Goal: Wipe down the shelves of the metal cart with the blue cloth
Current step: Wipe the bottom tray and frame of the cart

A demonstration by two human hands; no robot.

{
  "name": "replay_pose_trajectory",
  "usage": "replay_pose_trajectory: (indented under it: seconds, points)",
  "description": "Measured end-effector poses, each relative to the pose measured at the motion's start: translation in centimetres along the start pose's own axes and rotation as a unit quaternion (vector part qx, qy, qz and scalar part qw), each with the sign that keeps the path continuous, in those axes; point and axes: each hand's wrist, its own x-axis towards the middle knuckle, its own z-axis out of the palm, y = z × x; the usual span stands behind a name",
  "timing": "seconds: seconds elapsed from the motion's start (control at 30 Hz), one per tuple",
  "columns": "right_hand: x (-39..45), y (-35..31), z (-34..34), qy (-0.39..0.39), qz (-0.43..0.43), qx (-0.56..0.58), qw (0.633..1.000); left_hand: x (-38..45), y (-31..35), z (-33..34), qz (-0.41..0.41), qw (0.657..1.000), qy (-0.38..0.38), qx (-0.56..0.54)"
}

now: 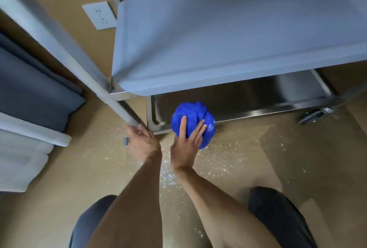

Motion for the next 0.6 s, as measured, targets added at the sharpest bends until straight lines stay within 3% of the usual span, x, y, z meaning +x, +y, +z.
replay_pose_trajectory:
  seconds: [0.1, 0.27, 0.37, 0.43, 0.5, 0.6]
  points:
    - [-1.0, -3.1, 2.1, -0.086, -0.171, -0.113, 0.975, 0.9, -0.1, -1.1, 0.002, 0.999, -0.05, 0.016]
    - [1.4, -1.3, 0.6, -0.156, -0.224, -0.145, 0.951, 1.0, 0.5, -1.6, -0.052, 0.993, -0.093, 0.052]
    - [1.9, 1.3, -2.4, -0.128, -0.129, -0.089, 0.979, 0.2, 1.1, -1.0, -0.035, 0.99, -0.103, 0.091]
    - [3.4, 3.8, -5.3, -0.05, -0.034, -0.043, 0.997, -0.6, 1.9, -1.1, -0.052, 0.99, -0.11, 0.073]
    - [5.6, 6.8, -8.7, 0.022, 0.064, -0.012, 0.998, -1.3, 2.3, -1.5, -0.069, 0.989, -0.117, 0.058]
    - [9.7, 10.0, -15.0, 0.047, 0.186, -0.017, 0.981, -2.2, 3.5, -2.8, -0.07, 0.986, -0.144, 0.049]
